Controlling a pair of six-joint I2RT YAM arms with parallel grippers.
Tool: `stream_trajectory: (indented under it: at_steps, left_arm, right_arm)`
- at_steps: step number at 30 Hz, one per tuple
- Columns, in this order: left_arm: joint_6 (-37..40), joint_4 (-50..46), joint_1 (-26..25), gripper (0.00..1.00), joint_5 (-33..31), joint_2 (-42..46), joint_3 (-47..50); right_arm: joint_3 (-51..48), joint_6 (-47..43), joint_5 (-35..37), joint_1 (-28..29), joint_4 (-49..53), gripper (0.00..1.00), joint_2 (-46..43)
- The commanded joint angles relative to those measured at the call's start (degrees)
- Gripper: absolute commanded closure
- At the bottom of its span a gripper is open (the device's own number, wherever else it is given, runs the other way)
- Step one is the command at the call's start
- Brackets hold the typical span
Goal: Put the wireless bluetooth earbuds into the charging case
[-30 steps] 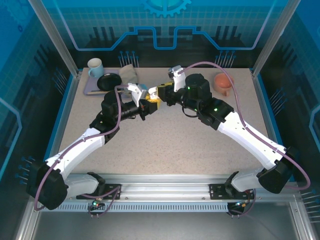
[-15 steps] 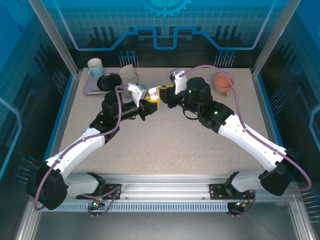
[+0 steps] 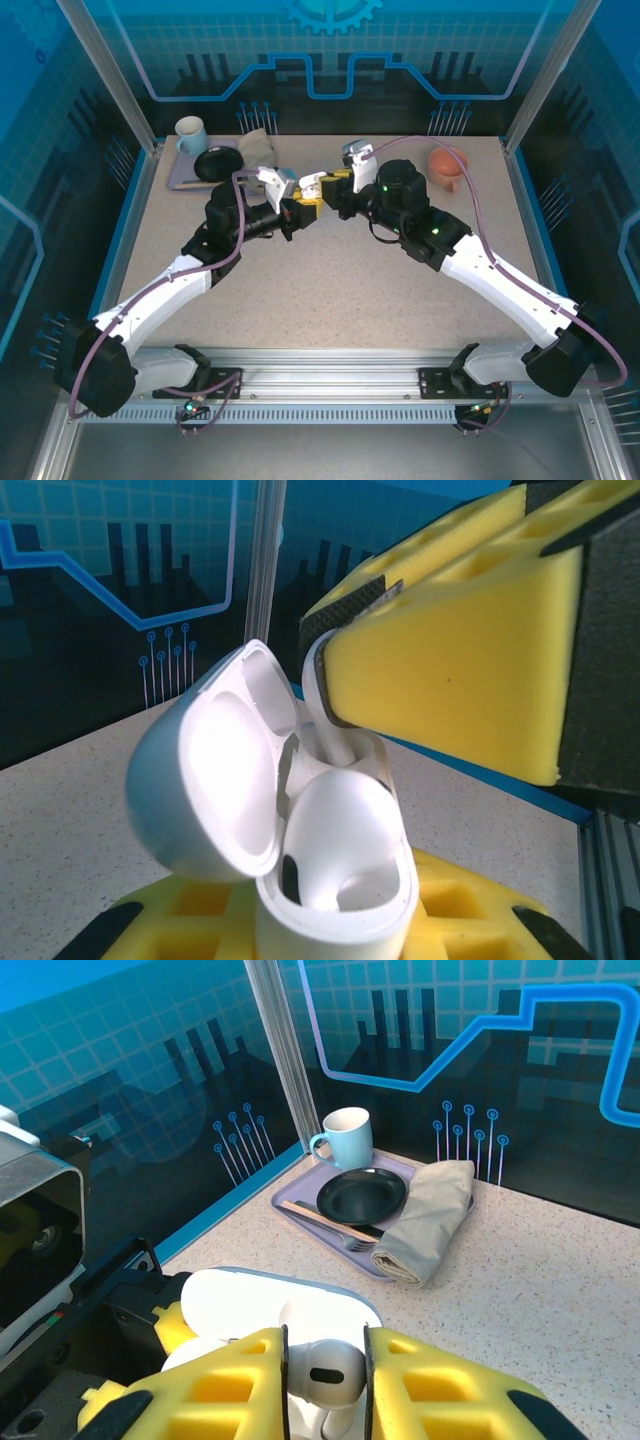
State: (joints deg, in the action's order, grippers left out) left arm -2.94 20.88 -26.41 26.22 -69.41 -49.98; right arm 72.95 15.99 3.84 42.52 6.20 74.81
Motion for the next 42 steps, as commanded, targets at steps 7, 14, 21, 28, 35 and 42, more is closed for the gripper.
stream_trajectory:
  at_steps: [7, 14, 21, 28, 35, 42]
  left_arm:
    - [-0.3, 4.1, 0.0, 1.0, -2.0, -0.1, -2.8]
    - [-0.2, 3.7, 0.0, 1.0, -2.0, -0.3, -3.0]
    - [-0.2, 3.9, 0.0, 1.0, -2.0, -0.6, -2.8]
    - [0.0, 3.9, 0.0, 1.0, -2.0, -0.8, -2.7]
    - [-0.2, 4.3, 0.0, 1.0, -1.8, -1.0, -2.3]
    - [-0.2, 4.8, 0.0, 1.0, -1.7, -1.1, -1.4]
  right_arm:
    - [-1.4, -2.3, -2.2, 2.5, 0.0, 0.76, -0.3]
    - [-0.8, -1.8, -0.1, 2.6, 0.4, 0.64, -1.0]
    - [1.2, -1.5, 1.8, 2.4, 1.5, 0.59, -1.6]
    - [1.1, -0.6, 3.5, 2.1, 2.3, 0.51, -3.3]
    - [0.6, 2.8, 3.5, 0.6, 2.5, 0.42, -6.4]
    - [4.5, 7.0, 3.6, -2.3, 6.7, 0.36, -6.4]
